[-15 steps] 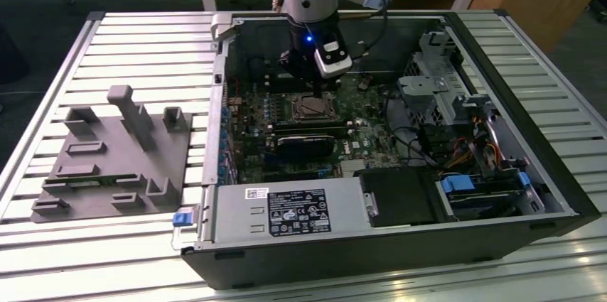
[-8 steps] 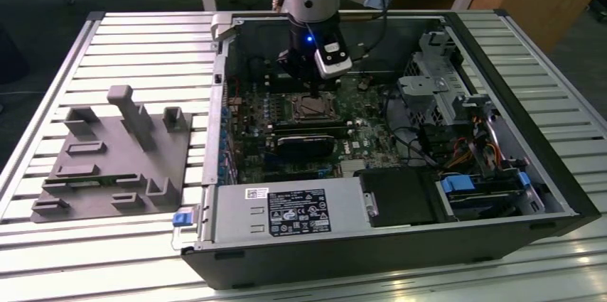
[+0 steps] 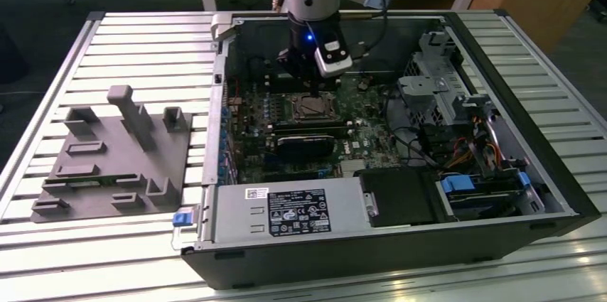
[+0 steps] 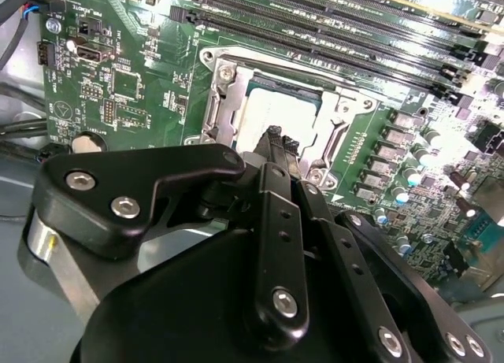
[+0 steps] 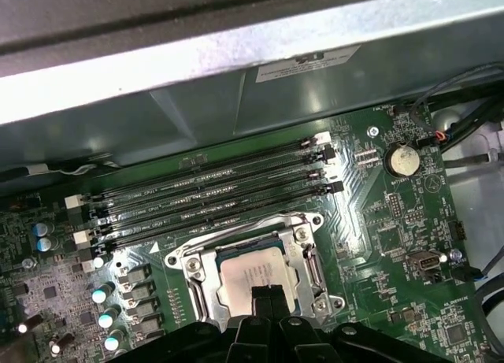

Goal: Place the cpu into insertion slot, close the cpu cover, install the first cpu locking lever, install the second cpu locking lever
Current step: 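Install the second cpu locking lever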

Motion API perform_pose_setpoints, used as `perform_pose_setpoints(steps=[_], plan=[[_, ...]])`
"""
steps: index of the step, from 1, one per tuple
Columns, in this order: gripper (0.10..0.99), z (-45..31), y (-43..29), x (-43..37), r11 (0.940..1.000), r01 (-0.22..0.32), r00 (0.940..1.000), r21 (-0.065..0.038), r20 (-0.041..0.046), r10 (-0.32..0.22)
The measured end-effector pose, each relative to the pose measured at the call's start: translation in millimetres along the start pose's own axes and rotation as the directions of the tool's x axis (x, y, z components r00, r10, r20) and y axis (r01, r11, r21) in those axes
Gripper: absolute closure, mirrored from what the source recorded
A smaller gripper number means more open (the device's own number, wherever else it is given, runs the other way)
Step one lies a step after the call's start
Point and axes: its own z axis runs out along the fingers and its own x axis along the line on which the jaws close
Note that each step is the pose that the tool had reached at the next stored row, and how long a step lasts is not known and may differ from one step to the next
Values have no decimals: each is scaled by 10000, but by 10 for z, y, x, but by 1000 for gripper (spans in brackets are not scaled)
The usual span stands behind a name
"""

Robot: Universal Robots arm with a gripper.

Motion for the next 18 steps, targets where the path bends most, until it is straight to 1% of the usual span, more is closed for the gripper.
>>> perform_pose_setpoints(steps=[5,10,14,18], plan=[[980,-7,0,-1,10000,0,10000,0,0,0],[980,-7,-22,-7,10000,0,10000,1,-1,0],[980,-8,-62,-19,10000,0,10000,0,0,0],[980,-9,-117,-35,10000,0,10000,1,-1,0]])
